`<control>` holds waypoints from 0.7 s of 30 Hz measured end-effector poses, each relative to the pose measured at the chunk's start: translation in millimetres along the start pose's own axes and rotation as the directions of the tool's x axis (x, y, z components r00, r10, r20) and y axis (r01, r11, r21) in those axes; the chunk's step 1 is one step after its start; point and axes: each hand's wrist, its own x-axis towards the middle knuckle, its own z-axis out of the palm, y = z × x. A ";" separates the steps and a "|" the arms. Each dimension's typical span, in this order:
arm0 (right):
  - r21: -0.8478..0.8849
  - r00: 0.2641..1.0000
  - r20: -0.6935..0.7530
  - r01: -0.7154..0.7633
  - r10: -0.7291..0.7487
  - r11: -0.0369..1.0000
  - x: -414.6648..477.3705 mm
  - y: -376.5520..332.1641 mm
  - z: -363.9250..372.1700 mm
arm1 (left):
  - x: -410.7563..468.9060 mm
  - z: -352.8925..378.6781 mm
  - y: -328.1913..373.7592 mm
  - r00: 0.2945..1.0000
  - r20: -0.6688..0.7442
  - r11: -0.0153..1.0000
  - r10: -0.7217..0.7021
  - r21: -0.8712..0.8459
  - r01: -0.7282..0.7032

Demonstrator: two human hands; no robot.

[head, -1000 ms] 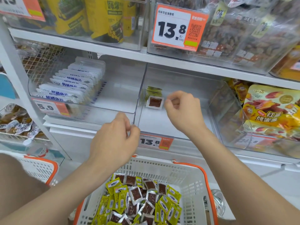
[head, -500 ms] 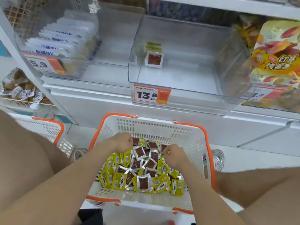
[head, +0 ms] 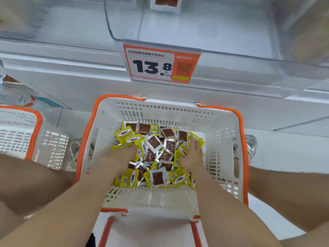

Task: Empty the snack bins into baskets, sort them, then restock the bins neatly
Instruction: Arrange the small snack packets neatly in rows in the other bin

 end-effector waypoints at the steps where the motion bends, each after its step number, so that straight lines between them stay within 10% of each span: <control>1: -0.038 1.000 0.030 0.010 -0.008 0.999 3.6 3.0 1.4 | 5.4 2.6 1.0 0.999 -0.052 0.998 0.017 -0.055 -0.020; 8: -0.014 0.989 -0.042 0.138 -0.139 0.990 0.8 21.2 21.6 | 18.4 8.6 13.8 0.974 -0.224 0.928 0.036 -0.355 -0.116; 13: 0.168 0.999 -0.044 0.032 -0.025 0.985 4.4 13.0 25.4 | 13.9 23.2 20.0 0.984 -0.101 0.985 0.150 -0.072 -0.157; 21: 0.178 0.991 -0.134 0.008 0.016 0.984 -2.4 8.8 26.8 | 17.5 28.9 23.1 0.985 -0.099 0.981 0.142 -0.117 -0.153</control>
